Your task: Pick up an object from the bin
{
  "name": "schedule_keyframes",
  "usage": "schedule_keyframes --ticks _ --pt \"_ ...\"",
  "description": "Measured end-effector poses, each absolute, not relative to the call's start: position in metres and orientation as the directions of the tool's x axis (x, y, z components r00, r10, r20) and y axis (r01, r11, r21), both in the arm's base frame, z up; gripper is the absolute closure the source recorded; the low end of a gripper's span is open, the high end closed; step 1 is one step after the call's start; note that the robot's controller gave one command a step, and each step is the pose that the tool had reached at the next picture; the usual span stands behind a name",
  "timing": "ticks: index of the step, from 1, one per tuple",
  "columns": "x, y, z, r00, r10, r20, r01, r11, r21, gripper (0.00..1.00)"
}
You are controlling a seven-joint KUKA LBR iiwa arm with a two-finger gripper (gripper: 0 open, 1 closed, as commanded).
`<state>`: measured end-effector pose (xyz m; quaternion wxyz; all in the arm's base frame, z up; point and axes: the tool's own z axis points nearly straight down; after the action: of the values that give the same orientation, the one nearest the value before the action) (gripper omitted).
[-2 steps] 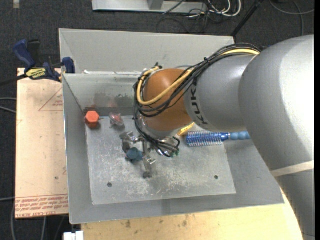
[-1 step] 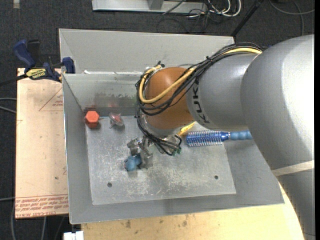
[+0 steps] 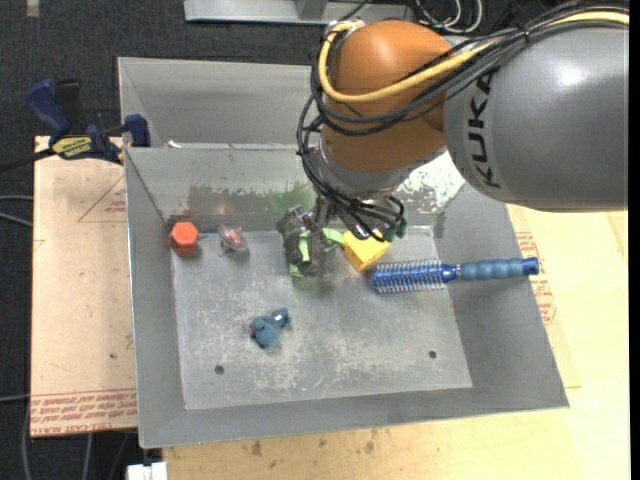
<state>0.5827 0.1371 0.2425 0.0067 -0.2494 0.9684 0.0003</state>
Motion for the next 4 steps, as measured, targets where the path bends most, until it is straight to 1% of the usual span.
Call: schedule_keyframes --ticks 1,2,3,4 --pt "0.563 0.119 0.153 -0.92 -0.393 0.007 -0.393 0.92 0.003 1.0" --pt "0.565 0.119 0.158 -0.919 -0.394 -0.002 -0.394 0.919 0.001 0.0" --pt "0.587 0.146 0.214 -0.796 -0.606 -0.009 -0.606 0.796 -0.002 0.0" --pt "0.584 0.151 0.086 -0.808 -0.589 0.005 -0.589 0.808 0.005 0.0"
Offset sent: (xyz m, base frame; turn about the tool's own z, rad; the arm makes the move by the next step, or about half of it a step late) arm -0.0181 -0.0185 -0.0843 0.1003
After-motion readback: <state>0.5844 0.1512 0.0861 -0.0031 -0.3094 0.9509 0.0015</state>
